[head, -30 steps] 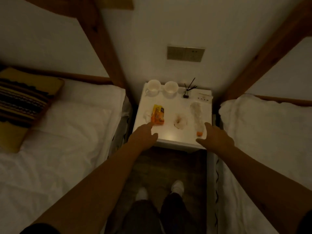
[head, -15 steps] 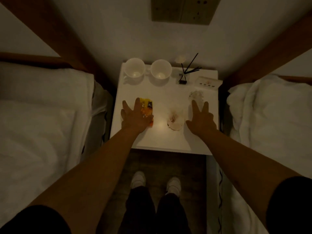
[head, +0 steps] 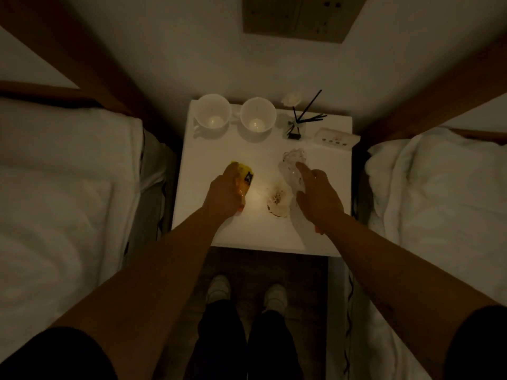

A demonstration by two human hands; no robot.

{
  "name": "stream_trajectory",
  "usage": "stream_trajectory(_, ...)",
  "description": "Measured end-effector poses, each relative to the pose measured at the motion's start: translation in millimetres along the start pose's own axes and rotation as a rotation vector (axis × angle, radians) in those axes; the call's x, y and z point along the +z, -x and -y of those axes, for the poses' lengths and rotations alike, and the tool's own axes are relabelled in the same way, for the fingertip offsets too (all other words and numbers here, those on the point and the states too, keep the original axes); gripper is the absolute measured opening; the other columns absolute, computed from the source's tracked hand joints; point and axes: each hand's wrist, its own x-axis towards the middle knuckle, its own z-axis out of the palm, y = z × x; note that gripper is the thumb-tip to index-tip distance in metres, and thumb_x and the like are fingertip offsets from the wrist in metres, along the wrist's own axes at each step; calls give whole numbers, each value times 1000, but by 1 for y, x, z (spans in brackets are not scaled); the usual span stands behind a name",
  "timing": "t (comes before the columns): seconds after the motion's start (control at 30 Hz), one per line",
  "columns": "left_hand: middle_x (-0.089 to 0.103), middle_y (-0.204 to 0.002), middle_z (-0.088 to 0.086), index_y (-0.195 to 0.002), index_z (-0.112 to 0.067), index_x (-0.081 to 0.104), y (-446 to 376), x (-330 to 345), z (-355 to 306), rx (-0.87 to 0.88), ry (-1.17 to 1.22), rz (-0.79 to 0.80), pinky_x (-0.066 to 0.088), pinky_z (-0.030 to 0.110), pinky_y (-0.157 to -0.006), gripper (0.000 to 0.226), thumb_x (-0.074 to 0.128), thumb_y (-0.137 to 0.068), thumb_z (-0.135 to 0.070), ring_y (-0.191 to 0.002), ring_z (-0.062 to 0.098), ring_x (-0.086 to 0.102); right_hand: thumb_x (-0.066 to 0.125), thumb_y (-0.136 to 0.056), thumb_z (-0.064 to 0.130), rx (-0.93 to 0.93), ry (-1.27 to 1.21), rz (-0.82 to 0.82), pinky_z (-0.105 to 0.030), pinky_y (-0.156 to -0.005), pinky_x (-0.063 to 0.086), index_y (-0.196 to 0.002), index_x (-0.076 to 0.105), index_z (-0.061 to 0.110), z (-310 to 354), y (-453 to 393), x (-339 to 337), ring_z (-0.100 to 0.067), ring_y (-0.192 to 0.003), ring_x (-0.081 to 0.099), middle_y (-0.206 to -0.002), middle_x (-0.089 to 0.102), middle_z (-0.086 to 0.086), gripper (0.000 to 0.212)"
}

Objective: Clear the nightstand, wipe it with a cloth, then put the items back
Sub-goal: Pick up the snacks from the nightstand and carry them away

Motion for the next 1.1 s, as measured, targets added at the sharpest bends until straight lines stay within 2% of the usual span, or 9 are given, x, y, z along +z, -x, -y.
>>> stream_trajectory(0.1,45,-138,2,-150,-22,25,22,-25,-17,54,168,-41,44,24,-95,69,58,-91,-11,-121,15,48,55,-94,22,-111,-92,-74,-28,-86,39,-148,25,26,27,21,-17,-26,-113,49,-136,43,-14,62)
stream_trajectory(0.17,46,-131,-7,-148,-27,28,45,-47,-28,91,288,-107,50,12,-76,70,61,-89,-12,-106,-4,54,59,-93,24,-161,-137,-103,-25,-91,33,-147,28,26,49,38,-33,-22,-118,47,-136,46,-10,63)
stream_trajectory(0.23,49,-121,-13,-145,-31,34,75,-72,-40,87,419,-170,53,14,-59,68,62,-86,-10,-85,-16,57,61,-92,25,-187,-155,-116,-24,-92,32,-147,28,28,75,57,-51,-20,-119,46,-137,47,-6,65)
stream_trajectory(0.37,53,-125,-5,-142,-33,40,142,-113,-52,84,489,-257,60,36,-72,67,64,-85,-7,-97,4,62,63,-89,27,-298,-145,-96,-24,-91,33,-147,29,31,125,97,-84,-20,-120,47,-138,48,-4,67)
stream_trajectory(0.53,53,-138,0,-143,-31,38,251,-151,-41,79,408,-504,54,37,-90,66,67,-85,-18,-114,16,58,66,-87,28,-543,-53,-35,-31,-93,39,-145,33,33,192,150,-108,-23,-121,49,-139,50,-4,66)
stream_trajectory(0.7,63,-110,-6,-143,-30,39,390,-167,-10,-32,569,-755,58,25,-60,66,68,-86,-14,-72,9,70,63,-90,28,-810,79,101,-28,-85,44,-146,31,32,263,224,-104,-25,-108,59,-130,58,-8,64)
stream_trajectory(0.87,59,-96,-13,-142,-24,41,539,-161,26,-124,621,-996,52,17,-48,69,68,-83,-1,-61,-4,65,63,-89,29,-1116,147,300,-36,-101,41,-146,34,25,335,330,-76,-26,-120,53,-140,51,-8,64)
stream_trajectory(0.97,50,-95,-23,-144,-23,40,622,-144,51,-235,647,-1125,52,16,-47,75,68,-80,6,-59,-9,62,68,-85,28,-1259,173,374,-37,-96,45,-143,40,23,366,401,-45,-30,-115,57,-137,54,-11,65)
stream_trajectory(1.1,56,-98,-13,-143,-25,42,740,-102,89,-387,682,-1325,57,24,-54,75,68,-79,6,-63,1,65,69,-83,31,-1450,206,484,-36,-89,47,-141,43,29,398,508,6,-29,-108,60,-132,58,-9,64)
